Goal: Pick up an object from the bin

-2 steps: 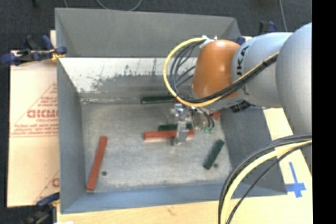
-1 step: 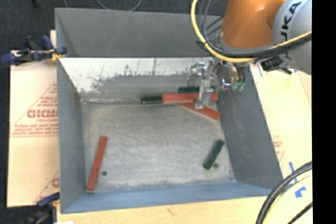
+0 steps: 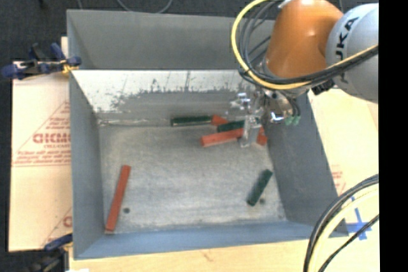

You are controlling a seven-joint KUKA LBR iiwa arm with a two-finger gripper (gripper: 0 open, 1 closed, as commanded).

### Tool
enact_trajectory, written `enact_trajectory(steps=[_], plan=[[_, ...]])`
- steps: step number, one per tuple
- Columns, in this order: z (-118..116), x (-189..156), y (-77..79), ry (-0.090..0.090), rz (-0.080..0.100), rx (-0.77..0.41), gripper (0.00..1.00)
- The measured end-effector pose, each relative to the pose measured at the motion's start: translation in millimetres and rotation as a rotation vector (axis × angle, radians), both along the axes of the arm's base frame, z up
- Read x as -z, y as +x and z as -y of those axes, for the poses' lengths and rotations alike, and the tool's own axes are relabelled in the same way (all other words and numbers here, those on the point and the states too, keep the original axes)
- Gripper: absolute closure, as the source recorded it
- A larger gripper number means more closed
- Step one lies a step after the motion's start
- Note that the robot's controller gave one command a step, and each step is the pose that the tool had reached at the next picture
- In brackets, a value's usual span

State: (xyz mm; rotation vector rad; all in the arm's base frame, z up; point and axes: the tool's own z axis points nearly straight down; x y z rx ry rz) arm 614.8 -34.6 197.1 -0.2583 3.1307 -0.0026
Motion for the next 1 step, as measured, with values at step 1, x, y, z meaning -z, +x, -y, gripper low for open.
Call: enact_trajectory(steps=[1], plan=[[18.5,-122.7,-11.2,0.0,0.014,0.035,1.0]])
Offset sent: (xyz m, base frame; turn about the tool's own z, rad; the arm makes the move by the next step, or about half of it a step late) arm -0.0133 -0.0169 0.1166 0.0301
